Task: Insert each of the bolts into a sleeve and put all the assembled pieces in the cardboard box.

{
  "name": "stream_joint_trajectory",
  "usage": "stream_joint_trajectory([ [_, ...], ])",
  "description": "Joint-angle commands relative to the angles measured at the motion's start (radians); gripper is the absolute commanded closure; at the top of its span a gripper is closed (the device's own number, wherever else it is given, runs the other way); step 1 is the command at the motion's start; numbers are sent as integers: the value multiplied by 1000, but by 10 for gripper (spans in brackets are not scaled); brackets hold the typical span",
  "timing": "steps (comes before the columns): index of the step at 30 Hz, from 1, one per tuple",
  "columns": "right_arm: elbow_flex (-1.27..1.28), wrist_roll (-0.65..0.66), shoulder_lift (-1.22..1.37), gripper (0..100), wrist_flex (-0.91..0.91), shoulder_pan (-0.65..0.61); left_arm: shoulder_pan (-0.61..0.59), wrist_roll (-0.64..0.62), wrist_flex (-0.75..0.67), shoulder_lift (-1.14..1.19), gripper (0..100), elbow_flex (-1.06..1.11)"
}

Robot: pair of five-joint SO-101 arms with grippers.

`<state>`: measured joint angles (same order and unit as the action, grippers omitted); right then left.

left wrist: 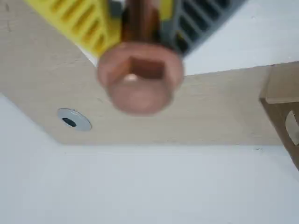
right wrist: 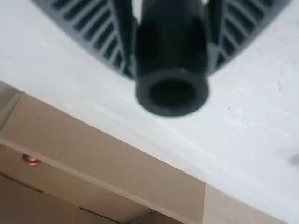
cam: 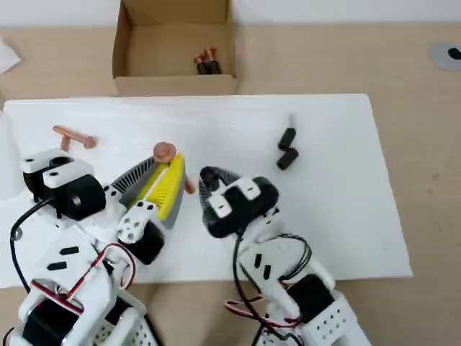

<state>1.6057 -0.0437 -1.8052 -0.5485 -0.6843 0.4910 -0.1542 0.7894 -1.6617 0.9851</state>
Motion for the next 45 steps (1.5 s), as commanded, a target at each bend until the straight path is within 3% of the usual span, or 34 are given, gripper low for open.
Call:
stream_joint_trajectory([
  [1,-54,-35,-77,988,23,18,18,6,-11,-7,994,-5],
  [27,-51,-46,-84,988,23,-27,78,138,-55,2,994,25],
  [34,-41,-44,-84,988,23,-27,75,140,-167,2,992,95],
  [45,-44,-44,-85,988,23,-27,77,140,-167,-4,994,135],
])
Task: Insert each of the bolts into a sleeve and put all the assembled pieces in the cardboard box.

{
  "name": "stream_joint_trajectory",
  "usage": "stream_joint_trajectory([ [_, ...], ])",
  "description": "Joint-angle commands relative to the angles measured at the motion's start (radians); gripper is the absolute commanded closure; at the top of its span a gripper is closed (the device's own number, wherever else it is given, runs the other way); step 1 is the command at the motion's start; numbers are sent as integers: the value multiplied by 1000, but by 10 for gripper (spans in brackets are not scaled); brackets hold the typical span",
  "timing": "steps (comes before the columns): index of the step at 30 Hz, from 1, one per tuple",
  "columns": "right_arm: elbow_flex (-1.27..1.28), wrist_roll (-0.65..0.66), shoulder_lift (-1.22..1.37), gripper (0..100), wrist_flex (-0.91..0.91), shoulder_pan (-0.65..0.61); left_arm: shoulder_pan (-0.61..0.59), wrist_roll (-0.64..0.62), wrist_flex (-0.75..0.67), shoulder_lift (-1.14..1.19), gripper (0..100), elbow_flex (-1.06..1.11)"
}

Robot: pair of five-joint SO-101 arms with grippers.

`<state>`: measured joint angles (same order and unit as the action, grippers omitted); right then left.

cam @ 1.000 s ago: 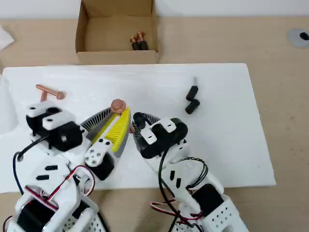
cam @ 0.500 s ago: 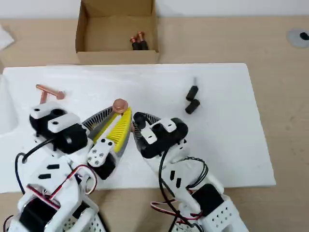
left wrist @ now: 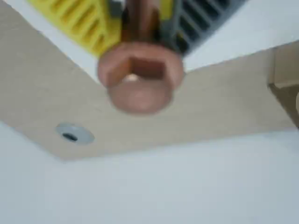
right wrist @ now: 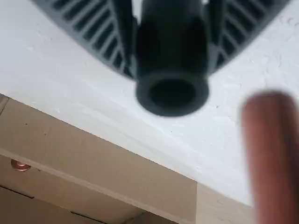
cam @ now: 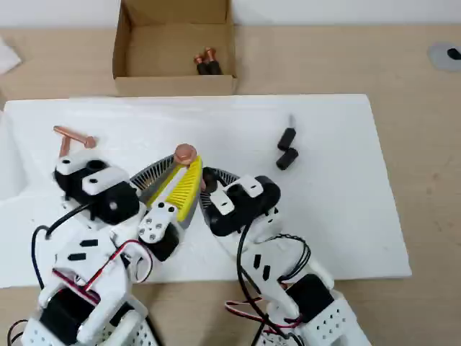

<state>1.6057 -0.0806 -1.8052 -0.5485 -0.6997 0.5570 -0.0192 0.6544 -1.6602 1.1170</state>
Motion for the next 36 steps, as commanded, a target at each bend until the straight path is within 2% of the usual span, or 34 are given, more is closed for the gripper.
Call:
stream_joint_trajectory([
  [1,-44,-8,-85,988,23,-12,11,5,-34,-7,994,9],
  [14,-50,-9,-85,988,-14,-12,5,8,-121,-8,994,58],
  [19,-50,-9,-85,988,-12,-12,5,49,-180,-8,994,100],
  [36,-68,-9,-85,988,-12,-12,3,61,-180,-8,994,126],
])
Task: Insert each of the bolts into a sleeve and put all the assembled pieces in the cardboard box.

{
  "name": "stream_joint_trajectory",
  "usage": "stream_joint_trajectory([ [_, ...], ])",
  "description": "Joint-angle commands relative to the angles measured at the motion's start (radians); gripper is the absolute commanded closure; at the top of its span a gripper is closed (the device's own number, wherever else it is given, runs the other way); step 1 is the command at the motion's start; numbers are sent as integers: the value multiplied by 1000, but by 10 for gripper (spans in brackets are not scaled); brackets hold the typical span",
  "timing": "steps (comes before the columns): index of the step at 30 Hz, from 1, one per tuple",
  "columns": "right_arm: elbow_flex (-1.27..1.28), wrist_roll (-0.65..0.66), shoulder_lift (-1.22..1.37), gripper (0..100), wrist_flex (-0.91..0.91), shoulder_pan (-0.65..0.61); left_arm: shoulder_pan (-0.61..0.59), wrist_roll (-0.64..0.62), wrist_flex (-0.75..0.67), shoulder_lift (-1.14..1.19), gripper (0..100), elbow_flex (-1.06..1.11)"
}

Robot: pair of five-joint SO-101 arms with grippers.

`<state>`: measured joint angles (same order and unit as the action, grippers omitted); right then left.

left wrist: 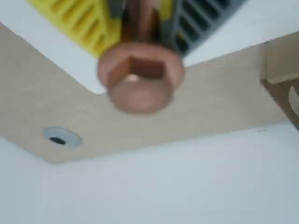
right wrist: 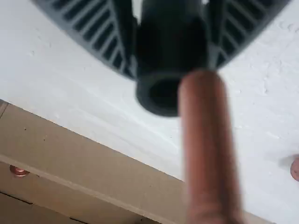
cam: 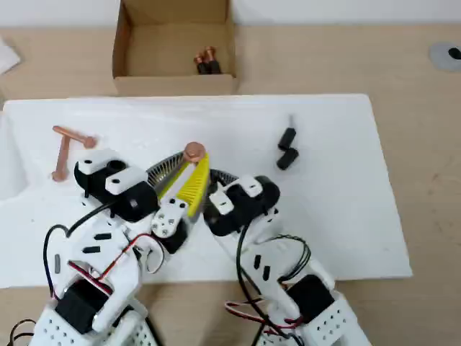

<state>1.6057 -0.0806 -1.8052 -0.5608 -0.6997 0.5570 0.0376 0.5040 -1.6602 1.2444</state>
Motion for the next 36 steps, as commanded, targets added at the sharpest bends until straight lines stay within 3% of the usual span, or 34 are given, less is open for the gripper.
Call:
stream_joint_trajectory([
  [1,-68,-9,-85,988,0,-12,3,5,-32,-8,994,6],
  [13,-68,-9,-85,988,0,-12,-25,5,-37,-8,994,15],
  [27,-68,-9,-85,988,0,-13,-49,5,-190,-8,993,100],
  [36,-68,-9,-85,988,0,-13,-51,6,-187,-8,993,100],
])
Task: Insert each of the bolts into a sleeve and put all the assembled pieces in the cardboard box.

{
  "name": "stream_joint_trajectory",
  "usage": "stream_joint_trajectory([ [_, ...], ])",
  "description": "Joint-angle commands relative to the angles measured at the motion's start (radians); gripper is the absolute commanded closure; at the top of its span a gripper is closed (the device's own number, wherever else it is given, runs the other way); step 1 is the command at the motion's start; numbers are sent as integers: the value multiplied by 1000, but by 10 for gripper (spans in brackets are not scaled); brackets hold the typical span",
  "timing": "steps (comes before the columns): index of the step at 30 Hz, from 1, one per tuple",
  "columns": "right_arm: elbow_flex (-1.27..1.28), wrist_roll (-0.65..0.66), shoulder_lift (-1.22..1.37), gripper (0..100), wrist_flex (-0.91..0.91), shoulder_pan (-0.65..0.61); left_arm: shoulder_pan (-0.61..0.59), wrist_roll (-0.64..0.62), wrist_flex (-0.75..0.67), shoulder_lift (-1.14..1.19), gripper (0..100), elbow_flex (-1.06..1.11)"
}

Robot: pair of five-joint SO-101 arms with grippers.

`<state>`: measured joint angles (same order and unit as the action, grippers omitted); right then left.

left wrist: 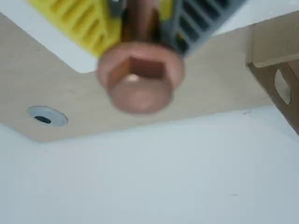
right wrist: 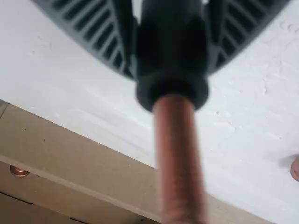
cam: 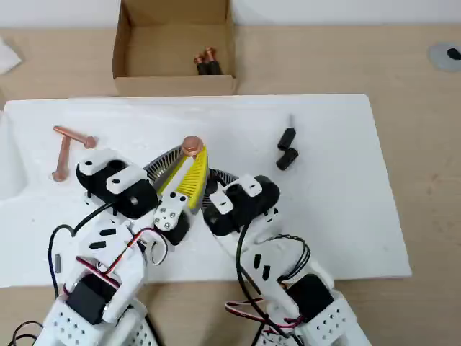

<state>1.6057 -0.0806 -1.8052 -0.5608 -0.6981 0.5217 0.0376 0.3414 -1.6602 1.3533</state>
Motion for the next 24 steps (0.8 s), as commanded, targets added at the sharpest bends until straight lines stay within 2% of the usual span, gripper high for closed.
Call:
stream_joint_trajectory([
  [1,-68,-9,-85,988,0,-15,-15,6,-21,-8,993,-9],
  [24,-70,-6,-85,988,0,-15,-15,3,-28,-10,993,51],
])
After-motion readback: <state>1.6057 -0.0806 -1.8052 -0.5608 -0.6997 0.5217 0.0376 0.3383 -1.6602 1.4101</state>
